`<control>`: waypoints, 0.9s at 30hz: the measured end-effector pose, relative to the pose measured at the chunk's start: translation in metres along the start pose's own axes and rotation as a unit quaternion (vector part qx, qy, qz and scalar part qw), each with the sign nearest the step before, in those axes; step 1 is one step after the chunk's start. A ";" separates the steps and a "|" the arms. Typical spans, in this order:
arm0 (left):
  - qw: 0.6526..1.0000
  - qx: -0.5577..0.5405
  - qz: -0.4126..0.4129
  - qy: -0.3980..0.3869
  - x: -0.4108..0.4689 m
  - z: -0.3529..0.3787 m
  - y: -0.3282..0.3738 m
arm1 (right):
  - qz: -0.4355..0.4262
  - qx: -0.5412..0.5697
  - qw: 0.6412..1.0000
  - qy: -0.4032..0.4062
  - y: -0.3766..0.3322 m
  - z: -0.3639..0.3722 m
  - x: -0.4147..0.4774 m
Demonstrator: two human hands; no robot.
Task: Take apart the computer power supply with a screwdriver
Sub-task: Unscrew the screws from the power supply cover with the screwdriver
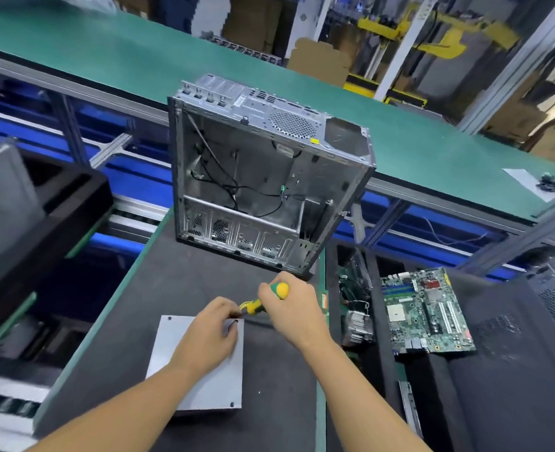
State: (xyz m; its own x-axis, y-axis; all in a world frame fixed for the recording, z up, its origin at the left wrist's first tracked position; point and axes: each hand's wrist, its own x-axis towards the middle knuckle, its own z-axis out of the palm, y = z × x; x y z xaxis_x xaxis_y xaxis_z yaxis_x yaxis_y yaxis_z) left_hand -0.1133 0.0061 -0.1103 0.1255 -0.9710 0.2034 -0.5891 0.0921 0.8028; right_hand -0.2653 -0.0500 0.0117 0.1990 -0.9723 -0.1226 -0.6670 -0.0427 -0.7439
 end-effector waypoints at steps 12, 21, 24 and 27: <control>1.000 0.000 -0.020 0.003 -0.001 0.003 -0.004 | -0.020 0.000 1.000 -0.006 -0.010 -0.006 0.004; 0.999 -0.043 -0.001 0.018 -0.002 0.004 -0.004 | -0.016 -0.013 1.000 -0.022 -0.016 -0.007 0.000; 0.999 -0.043 -0.004 0.025 -0.003 0.005 -0.005 | -0.018 -0.021 0.999 -0.030 -0.019 -0.008 0.001; 0.999 -0.037 -0.010 0.022 -0.003 0.005 -0.005 | -0.033 -0.032 0.998 -0.047 -0.022 -0.007 -0.001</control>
State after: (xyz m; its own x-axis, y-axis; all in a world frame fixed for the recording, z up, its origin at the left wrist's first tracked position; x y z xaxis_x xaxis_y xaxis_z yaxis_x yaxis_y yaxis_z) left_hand -0.1147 0.0069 -0.1180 0.1735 -0.9623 0.2096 -0.5252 0.0896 0.8462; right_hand -0.2554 -0.0497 0.0326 0.3076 -0.9414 -0.1385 -0.6949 -0.1228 -0.7085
